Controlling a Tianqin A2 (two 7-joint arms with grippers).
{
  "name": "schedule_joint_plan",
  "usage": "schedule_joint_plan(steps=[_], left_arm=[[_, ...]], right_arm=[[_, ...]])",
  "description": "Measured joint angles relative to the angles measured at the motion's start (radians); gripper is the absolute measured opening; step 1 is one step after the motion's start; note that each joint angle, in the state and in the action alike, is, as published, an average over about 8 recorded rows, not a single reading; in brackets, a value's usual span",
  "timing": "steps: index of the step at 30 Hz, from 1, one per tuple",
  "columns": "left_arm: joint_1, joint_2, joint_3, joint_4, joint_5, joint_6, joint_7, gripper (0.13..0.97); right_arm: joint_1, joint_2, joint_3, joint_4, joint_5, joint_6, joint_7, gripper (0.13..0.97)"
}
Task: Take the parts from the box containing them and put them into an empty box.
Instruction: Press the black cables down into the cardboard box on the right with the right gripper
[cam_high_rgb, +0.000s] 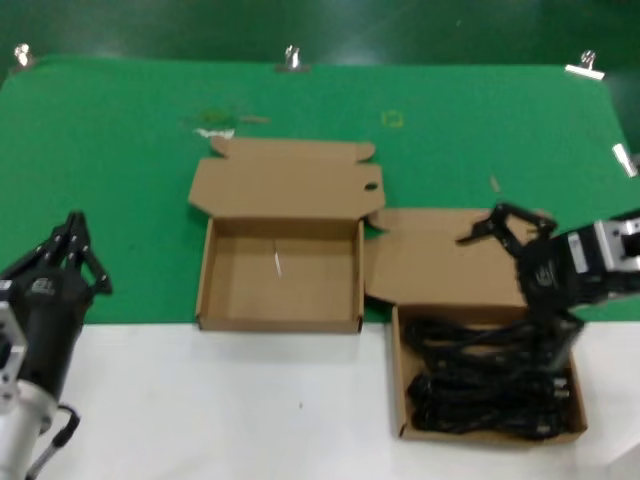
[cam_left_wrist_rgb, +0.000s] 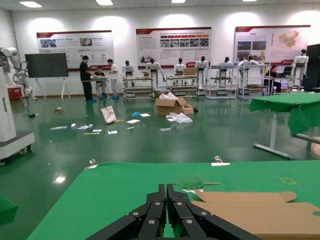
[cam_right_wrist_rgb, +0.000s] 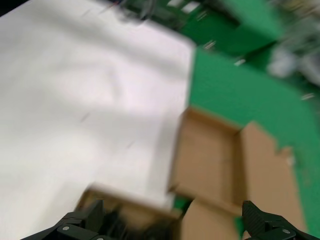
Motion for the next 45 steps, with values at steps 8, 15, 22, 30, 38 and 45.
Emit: schedule_joint_plan(steps=[8,15,22,30,38,45], left_arm=[[0.000,0.000,0.000,0.000,0.000,0.000,0.000,0.151],[0.000,0.000,0.000,0.000,0.000,0.000,0.000,0.151],[0.000,0.000,0.000,0.000,0.000,0.000,0.000,0.151],[0.000,0.000,0.000,0.000,0.000,0.000,0.000,0.151],[0.000,0.000,0.000,0.000,0.000,0.000,0.000,0.151],[0.000,0.000,0.000,0.000,0.000,0.000,0.000,0.151]], right_arm=[[0.118,-0.033,-0.065,-0.066,-0.196,-0.194,-0.020,0.966],[0.126,-0.078,-0.078,-0.086,-0.274,-0.256,0.008,0.966],[0.114,-0.124,-0.085,-0.111,-0.311,-0.304,0.055,0.966],[0.096,-0.200,-0.086,-0.185,-0.337,-0.302,0.082,0.966],[0.077,-0.287,-0.073,-0.298,-0.353,-0.242,0.054,0.966],[0.061,-0.316,-0.061,-0.364,-0.360,-0.214,0.016,0.966]])
